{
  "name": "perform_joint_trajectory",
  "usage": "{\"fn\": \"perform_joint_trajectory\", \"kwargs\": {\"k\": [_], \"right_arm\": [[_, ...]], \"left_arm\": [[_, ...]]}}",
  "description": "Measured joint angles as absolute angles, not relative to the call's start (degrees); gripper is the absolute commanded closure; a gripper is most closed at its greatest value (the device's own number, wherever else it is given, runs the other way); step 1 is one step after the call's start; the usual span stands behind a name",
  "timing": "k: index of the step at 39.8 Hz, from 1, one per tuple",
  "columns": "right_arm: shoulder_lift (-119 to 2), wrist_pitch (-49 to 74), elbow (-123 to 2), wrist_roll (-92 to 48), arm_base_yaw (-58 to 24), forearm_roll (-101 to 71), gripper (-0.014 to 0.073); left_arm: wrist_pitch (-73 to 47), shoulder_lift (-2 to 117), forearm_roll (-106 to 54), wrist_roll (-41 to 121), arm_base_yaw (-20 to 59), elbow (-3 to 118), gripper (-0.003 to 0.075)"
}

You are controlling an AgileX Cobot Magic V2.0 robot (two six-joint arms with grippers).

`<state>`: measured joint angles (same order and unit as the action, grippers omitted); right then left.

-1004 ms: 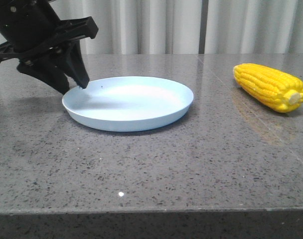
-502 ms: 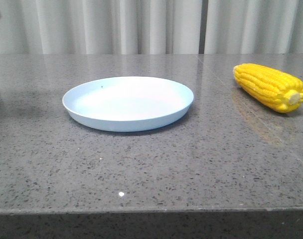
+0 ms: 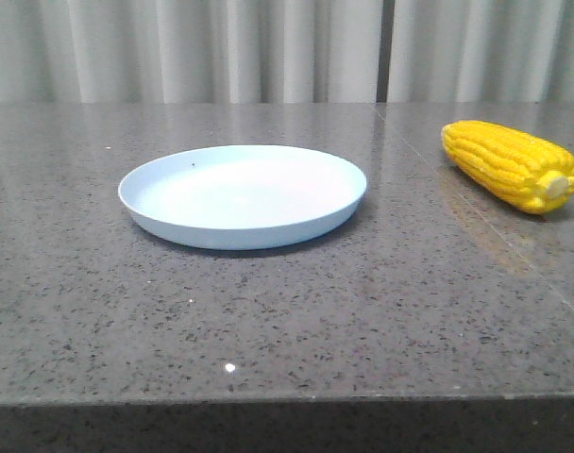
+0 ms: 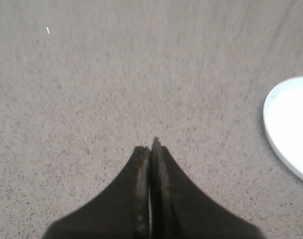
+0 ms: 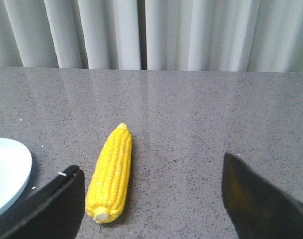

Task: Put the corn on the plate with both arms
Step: 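Lift the left gripper away from the plate, then lower the right gripper over the yellow corn cob and grasp it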

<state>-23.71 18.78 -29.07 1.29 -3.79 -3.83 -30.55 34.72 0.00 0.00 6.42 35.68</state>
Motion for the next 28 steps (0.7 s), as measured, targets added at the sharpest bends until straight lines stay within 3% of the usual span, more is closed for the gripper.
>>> {"fn": "perform_joint_trajectory", "kwargs": {"k": [15,28], "right_arm": [[-23.7,18.8,-29.1,1.3,-3.8,-3.8,0.0004],[-23.7,18.8,-29.1,1.3,-3.8,-3.8,0.0004]], "left_arm": [[-28.2,6.9,1.7,0.0,6.4,23.2,0.0741],[-28.5,3.0,1.8,0.0,6.4,23.0,0.0741]]}}
